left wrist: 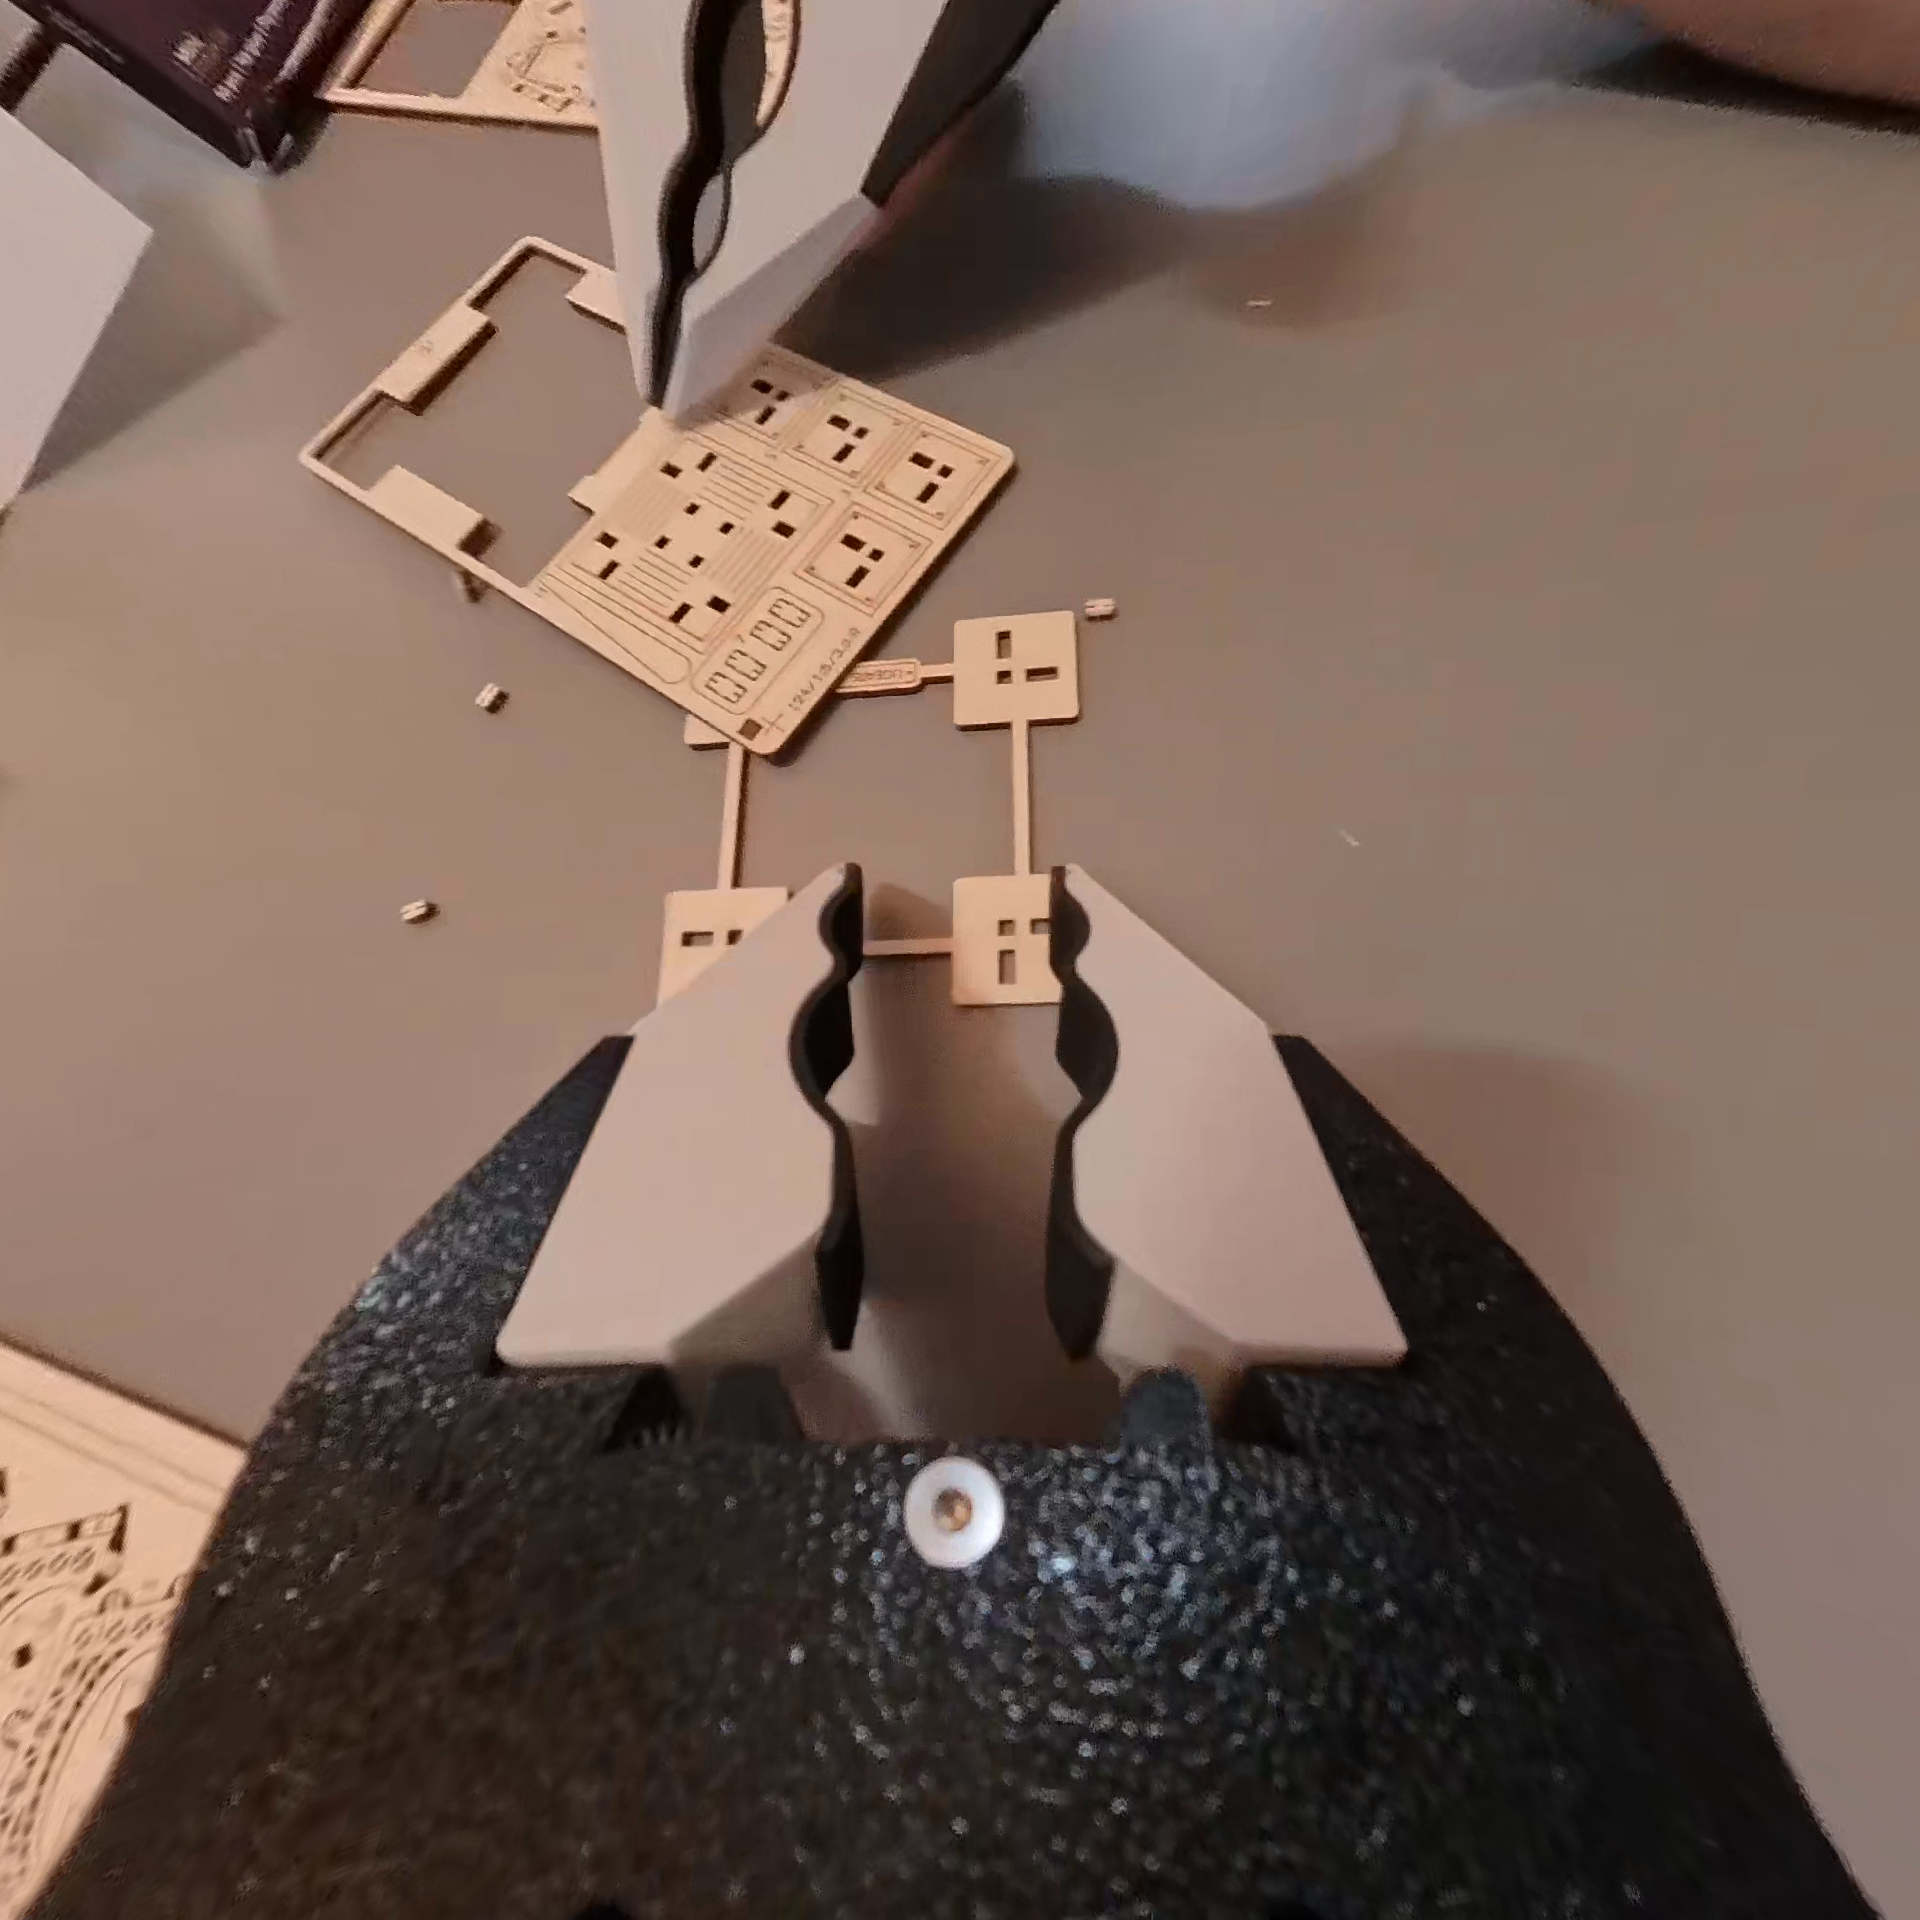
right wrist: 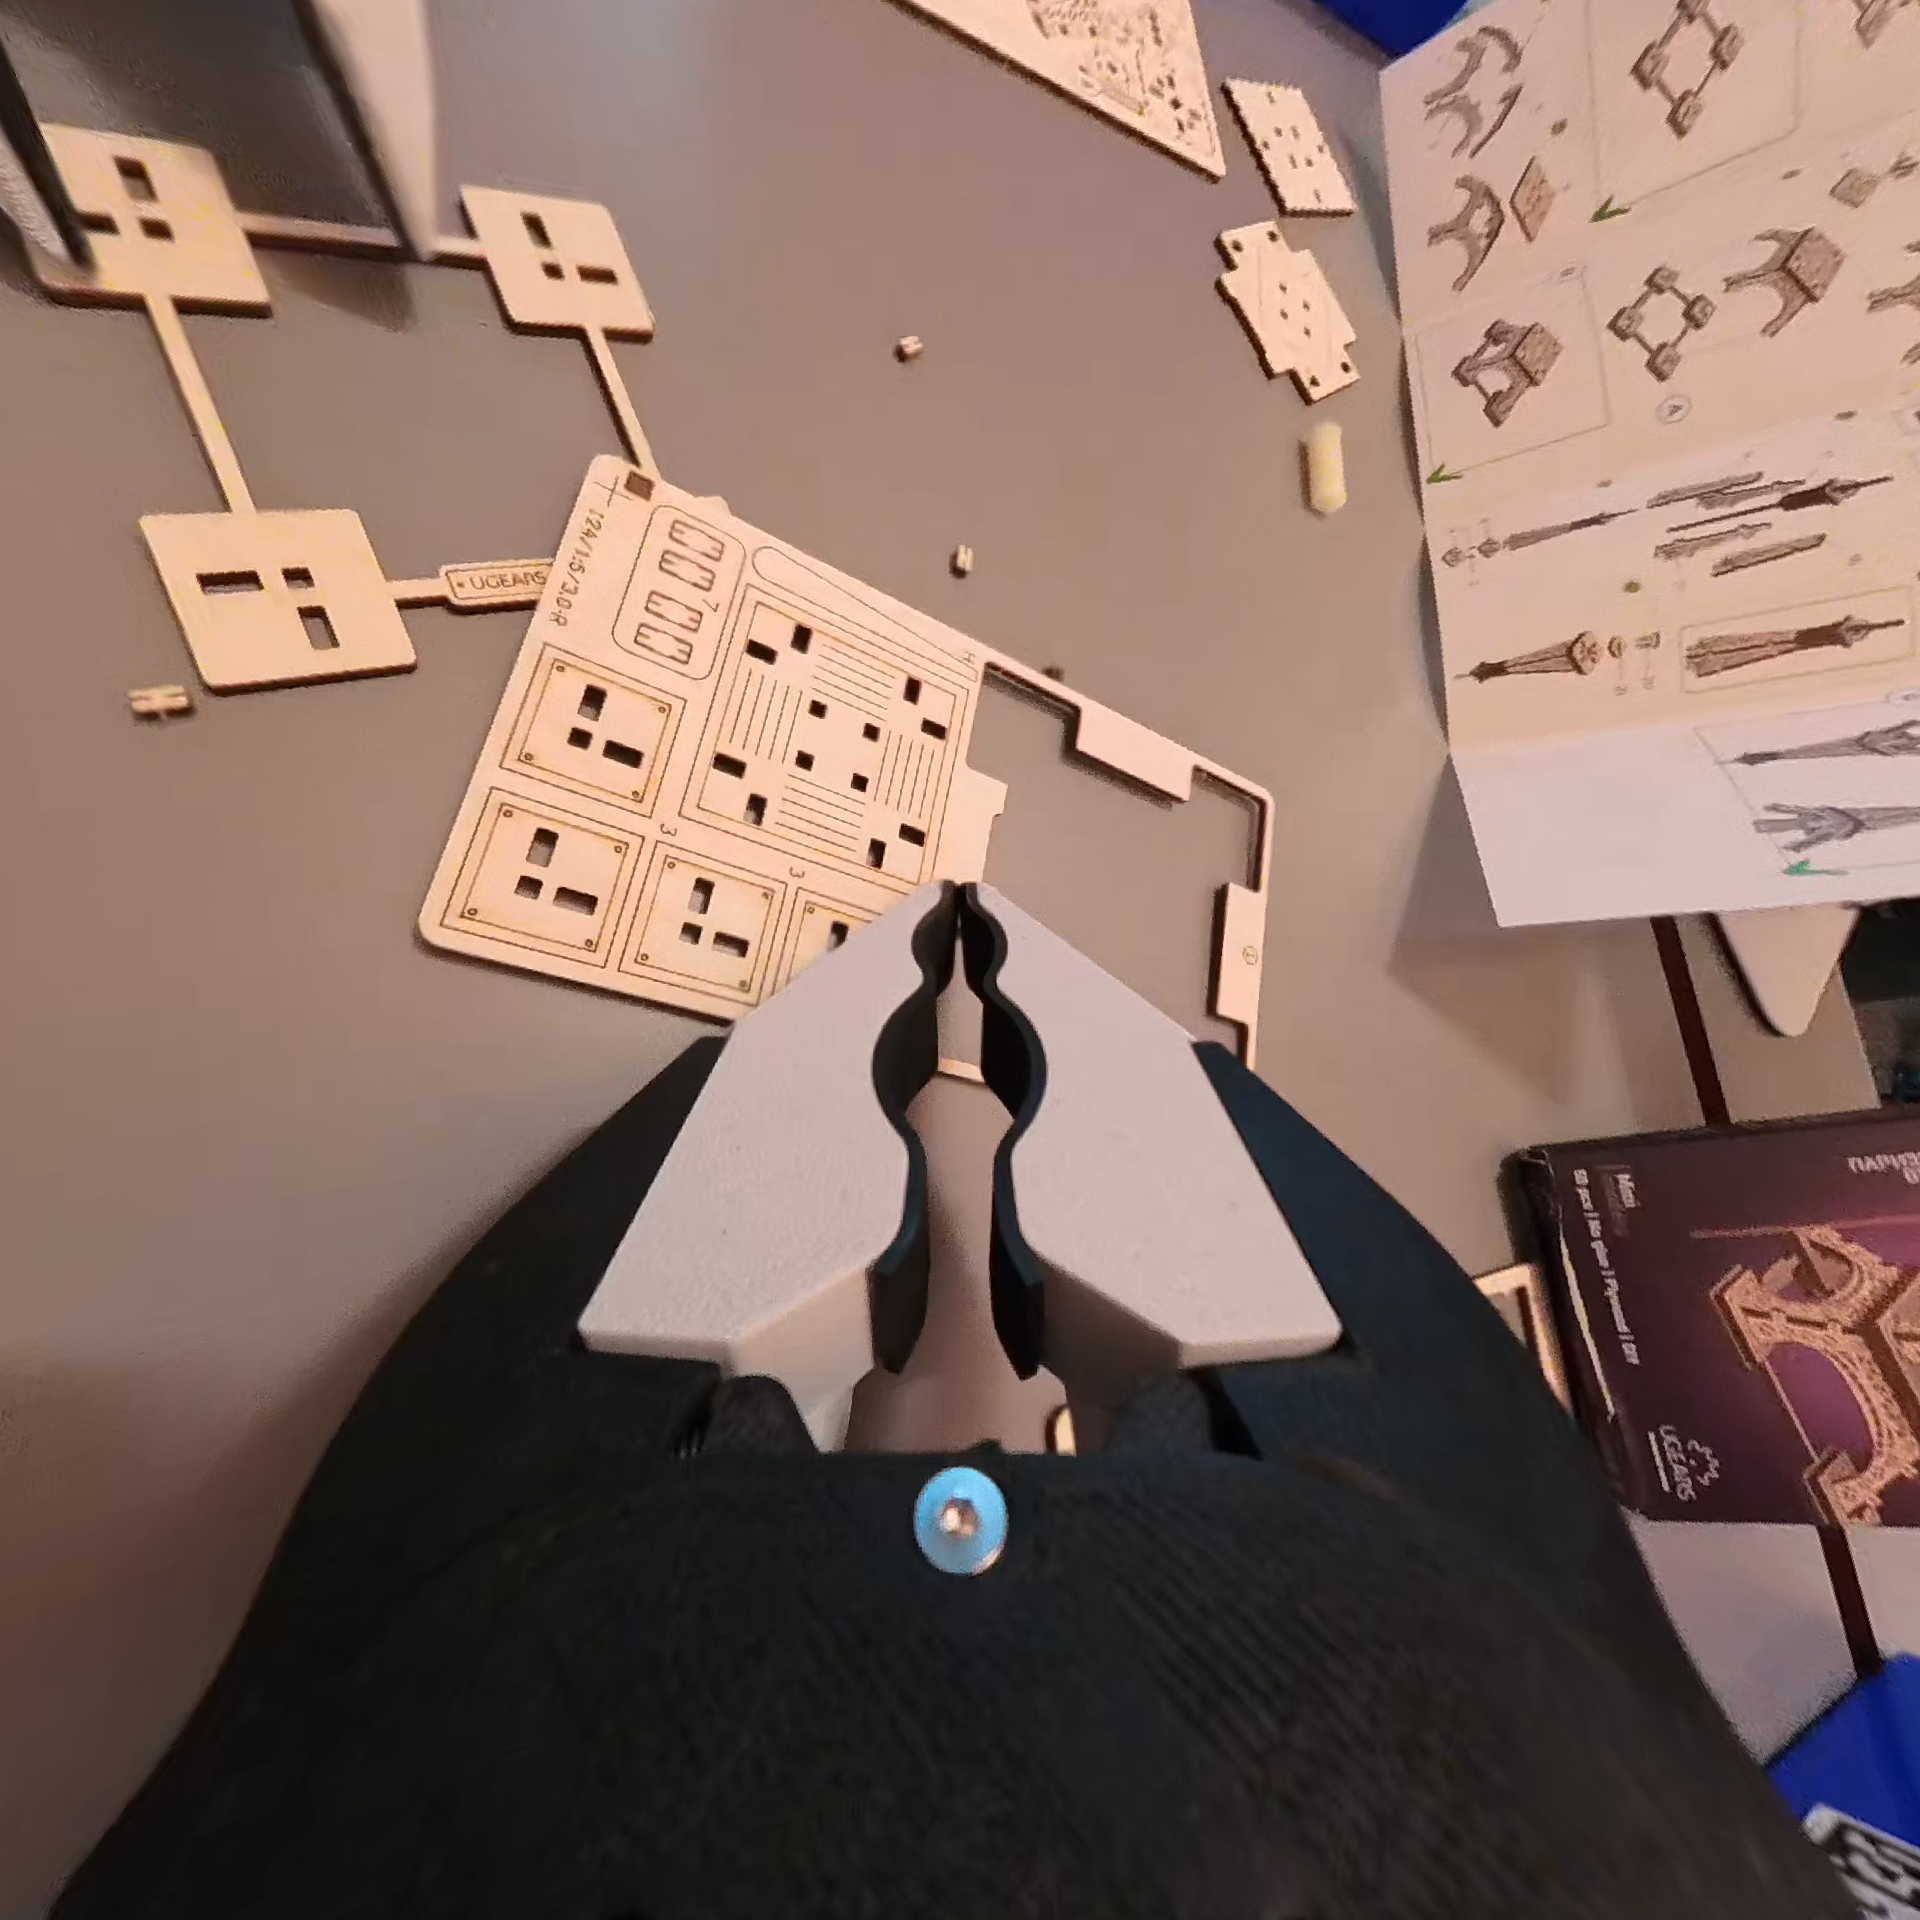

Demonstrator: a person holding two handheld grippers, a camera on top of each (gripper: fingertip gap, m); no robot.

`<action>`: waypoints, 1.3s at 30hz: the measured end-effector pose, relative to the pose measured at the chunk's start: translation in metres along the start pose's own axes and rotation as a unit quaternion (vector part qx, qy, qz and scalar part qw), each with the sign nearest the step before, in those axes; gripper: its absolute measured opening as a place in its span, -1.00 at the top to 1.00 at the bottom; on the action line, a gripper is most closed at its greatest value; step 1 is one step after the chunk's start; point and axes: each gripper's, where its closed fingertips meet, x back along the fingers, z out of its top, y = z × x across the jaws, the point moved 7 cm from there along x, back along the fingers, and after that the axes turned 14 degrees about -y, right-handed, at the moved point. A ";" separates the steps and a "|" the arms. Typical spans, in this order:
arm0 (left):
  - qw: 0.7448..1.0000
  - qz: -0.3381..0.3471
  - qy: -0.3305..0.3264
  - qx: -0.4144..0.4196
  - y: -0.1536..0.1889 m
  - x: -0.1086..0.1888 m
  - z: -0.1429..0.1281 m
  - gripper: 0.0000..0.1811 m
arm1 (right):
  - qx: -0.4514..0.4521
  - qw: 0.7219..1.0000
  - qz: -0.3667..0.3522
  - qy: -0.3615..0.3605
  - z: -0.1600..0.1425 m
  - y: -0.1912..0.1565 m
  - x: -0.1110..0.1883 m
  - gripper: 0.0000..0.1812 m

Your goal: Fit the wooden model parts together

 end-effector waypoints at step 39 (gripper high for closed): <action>0.989 0.029 0.038 0.138 -0.017 -0.013 0.042 0.75 | -0.118 0.989 -0.065 -0.064 -0.056 0.033 0.023 0.98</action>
